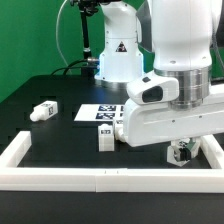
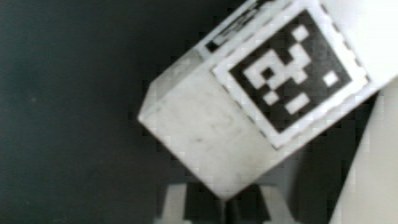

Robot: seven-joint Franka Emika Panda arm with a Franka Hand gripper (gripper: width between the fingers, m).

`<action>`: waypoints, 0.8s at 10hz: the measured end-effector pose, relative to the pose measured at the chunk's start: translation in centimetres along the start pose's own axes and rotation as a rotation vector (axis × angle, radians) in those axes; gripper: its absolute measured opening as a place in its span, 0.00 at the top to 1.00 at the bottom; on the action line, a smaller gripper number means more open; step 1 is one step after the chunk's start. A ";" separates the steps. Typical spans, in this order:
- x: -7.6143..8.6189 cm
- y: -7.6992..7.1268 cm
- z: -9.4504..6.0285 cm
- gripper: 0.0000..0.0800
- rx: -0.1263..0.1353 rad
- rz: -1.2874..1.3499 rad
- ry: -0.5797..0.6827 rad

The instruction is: Assemble one leg

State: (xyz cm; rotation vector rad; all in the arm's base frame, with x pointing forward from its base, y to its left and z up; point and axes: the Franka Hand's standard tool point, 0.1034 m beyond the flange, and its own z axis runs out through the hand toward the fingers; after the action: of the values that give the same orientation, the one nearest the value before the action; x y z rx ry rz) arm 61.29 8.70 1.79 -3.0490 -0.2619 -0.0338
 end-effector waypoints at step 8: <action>1.1 0.9 -2.8 0.47 -0.008 0.088 -0.042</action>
Offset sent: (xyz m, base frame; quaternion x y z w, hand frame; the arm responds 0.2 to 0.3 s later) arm 0.0000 0.0000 0.0000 0.0000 0.0000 0.0000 1.0000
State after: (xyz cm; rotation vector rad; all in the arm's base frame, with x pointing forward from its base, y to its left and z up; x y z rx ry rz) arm 62.44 7.76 4.58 -3.0680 -0.1299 0.0342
